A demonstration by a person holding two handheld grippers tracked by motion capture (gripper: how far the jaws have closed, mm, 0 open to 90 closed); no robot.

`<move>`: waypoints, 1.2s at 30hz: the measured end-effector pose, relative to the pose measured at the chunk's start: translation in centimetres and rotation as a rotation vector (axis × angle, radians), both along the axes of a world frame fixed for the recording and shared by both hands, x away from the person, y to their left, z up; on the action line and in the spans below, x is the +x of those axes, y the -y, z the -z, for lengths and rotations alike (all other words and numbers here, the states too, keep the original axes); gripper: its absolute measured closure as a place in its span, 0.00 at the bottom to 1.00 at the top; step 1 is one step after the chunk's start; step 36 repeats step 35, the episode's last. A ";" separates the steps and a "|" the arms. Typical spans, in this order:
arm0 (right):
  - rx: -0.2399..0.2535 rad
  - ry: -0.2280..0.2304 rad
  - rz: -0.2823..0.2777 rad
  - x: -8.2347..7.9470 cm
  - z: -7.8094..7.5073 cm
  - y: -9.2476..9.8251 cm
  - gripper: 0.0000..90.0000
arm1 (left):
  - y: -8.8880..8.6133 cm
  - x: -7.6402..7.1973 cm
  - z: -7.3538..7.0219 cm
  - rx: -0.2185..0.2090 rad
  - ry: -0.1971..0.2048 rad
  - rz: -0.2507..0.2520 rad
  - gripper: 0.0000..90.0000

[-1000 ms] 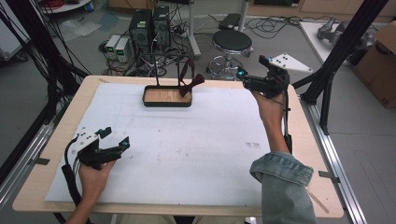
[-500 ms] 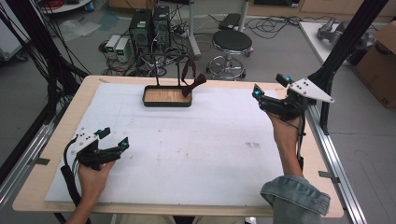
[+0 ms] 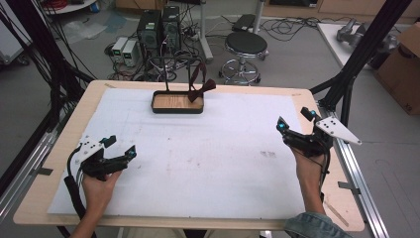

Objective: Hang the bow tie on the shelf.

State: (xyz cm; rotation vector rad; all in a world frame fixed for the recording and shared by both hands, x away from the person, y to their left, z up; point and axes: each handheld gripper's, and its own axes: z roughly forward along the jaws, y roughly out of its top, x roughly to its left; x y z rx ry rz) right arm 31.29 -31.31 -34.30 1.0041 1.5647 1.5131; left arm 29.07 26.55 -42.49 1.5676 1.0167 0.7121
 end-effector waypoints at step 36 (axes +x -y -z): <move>-0.067 -0.183 -0.015 -2.6 7.8 -1.9 0.12 | -0.3 0.0 0.1 0.013 -0.009 -0.024 0.18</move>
